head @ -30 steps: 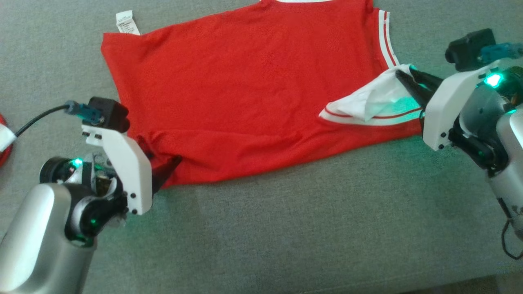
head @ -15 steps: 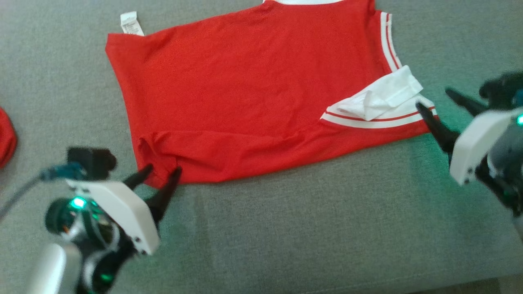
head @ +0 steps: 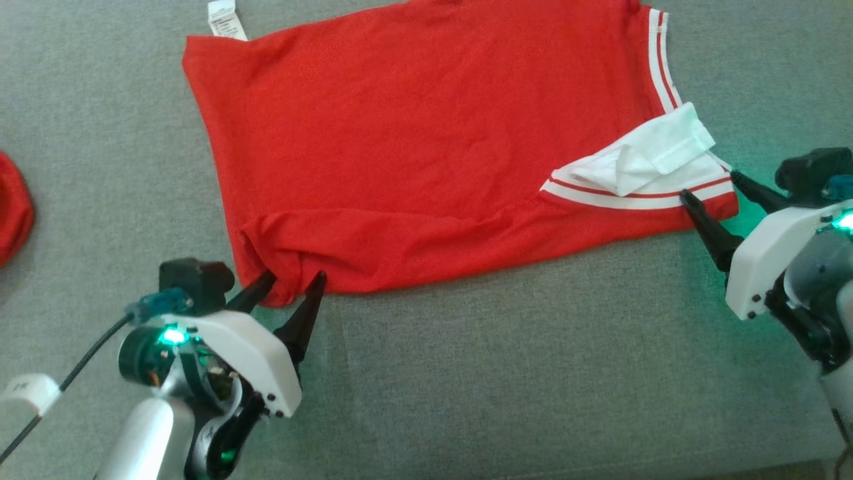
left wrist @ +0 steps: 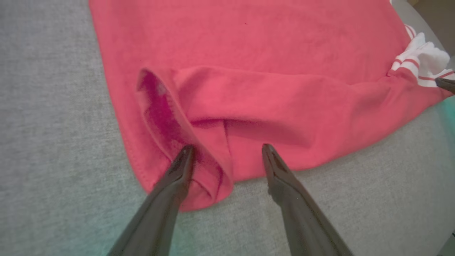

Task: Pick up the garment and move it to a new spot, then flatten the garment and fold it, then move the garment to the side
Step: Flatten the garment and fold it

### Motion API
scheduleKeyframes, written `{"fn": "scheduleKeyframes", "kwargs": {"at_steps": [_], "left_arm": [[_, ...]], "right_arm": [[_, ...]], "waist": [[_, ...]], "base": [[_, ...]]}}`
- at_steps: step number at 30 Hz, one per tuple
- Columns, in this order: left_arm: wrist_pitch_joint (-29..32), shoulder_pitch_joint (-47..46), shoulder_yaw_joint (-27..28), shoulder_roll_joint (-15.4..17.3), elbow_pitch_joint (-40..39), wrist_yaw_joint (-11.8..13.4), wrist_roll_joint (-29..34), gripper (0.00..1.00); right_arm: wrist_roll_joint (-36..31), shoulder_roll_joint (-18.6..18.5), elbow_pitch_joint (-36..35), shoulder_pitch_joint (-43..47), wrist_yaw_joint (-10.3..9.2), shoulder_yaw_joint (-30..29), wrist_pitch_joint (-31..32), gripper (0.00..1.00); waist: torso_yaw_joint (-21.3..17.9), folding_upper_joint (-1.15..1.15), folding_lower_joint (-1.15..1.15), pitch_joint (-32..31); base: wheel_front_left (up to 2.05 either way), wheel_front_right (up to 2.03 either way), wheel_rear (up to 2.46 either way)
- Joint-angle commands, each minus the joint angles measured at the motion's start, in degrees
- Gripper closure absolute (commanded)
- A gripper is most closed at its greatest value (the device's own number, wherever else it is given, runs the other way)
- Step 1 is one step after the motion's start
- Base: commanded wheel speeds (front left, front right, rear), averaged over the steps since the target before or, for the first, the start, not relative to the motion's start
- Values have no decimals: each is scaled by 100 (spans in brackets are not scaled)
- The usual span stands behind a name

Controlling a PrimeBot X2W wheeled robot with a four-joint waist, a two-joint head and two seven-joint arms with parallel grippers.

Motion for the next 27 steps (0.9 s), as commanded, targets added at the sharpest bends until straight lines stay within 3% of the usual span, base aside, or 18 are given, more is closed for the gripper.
{"fn": "scheduleKeyframes", "kwargs": {"at_steps": [1,14,15,16,17,18,19,20,27], "left_arm": [[-9,-142,137,31,-24,-2,52,0],[-40,-88,103,178,257,1,129,0],[-28,-73,110,201,253,-3,120,5],[-11,-63,109,224,255,-6,121,50],[-3,-58,107,238,257,-11,117,65],[7,-62,107,239,272,-16,97,100],[24,-70,109,237,296,-31,60,100],[50,-82,111,246,323,-59,18,100],[477,-35,375,537,72,-354,-678,100]], "right_arm": [[-38,-47,-132,63,-4,17,52,0],[80,-65,-87,172,-4,175,281,0],[99,-74,-80,184,-4,180,307,0],[122,-86,-72,198,-4,207,338,0],[153,-87,-50,205,-4,227,373,0],[184,-78,-25,199,-4,243,400,30],[227,-56,9,185,-4,260,428,71],[277,-37,42,163,-4,296,460,98],[690,-347,158,-79,-4,399,670,100]], "waist": [[12,0,0,-13],[-34,0,0,-88],[-33,0,0,-82],[-30,0,0,-75],[-30,0,0,-65],[-29,0,0,-57],[-29,0,0,-53],[-31,0,0,-55],[-22,0,0,-229]], "base": [[0,0,0],[0,0,0],[0,0,0],[0,0,0],[0,0,0],[0,0,0],[0,0,0],[0,0,0],[0,0,0]]}}
